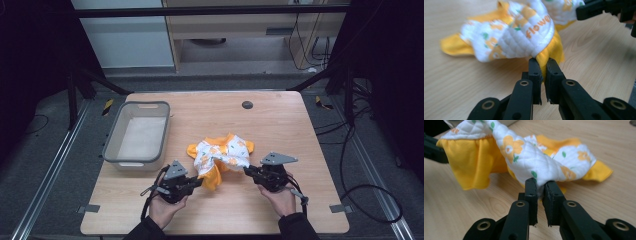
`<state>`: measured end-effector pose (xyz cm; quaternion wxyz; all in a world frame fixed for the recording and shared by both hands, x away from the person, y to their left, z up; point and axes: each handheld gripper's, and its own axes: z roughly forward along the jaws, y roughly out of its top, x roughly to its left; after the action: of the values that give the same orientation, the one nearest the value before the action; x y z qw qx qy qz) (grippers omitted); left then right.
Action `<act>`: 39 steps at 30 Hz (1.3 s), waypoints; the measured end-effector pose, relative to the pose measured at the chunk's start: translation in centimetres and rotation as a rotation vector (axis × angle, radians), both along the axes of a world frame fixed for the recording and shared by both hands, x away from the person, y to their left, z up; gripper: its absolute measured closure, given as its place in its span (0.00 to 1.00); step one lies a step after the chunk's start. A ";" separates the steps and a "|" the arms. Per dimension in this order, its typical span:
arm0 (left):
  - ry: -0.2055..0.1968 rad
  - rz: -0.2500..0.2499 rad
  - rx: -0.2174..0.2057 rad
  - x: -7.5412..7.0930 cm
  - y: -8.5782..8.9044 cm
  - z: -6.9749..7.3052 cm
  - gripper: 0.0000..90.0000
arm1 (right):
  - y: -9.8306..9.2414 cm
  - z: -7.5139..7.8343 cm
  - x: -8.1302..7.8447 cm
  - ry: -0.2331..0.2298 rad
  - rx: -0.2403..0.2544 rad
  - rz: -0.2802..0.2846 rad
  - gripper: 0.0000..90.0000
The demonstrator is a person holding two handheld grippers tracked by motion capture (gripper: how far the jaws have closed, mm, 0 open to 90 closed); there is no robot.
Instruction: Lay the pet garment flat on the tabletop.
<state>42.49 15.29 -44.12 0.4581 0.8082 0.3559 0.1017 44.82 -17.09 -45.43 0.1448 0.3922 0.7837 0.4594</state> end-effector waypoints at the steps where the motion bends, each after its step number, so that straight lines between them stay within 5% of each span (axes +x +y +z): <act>1: 0.000 -0.001 -0.007 0.0 0.3 0.3 0.93 | -0.3 0.4 -0.2 -0.006 0.008 0.006 0.91; 7: -0.007 0.008 -0.012 0.3 1.8 1.5 0.93 | -1.6 2.3 -0.6 0.011 0.056 0.034 0.91; 11: 0.003 0.028 0.038 1.6 1.5 1.0 0.93 | -1.1 2.2 0.4 0.030 0.032 0.029 0.90; 15: 0.033 0.054 0.104 3.8 0.8 -0.2 0.93 | 0.0 1.2 2.7 0.037 -0.008 -0.008 0.90; 20: 0.075 0.109 0.178 6.6 0.3 -2.1 0.92 | 1.4 -0.5 6.0 0.021 -0.046 -0.120 0.85; 26: 0.078 0.149 0.155 7.7 0.3 -2.8 0.84 | 2.4 -2.6 7.8 0.023 -0.110 -0.173 0.82; 33: 0.043 0.159 0.139 6.7 1.2 -2.2 0.56 | 1.2 -1.0 6.3 -0.010 -0.084 -0.141 0.69; 39: 0.015 0.141 0.126 5.0 2.4 -1.8 0.51 | -0.1 -0.5 3.8 -0.018 -0.072 -0.089 0.59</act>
<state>47.48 17.64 -45.91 0.3953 0.8092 0.4081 0.1497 48.58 -17.19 -45.89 0.1862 0.4168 0.7803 0.4274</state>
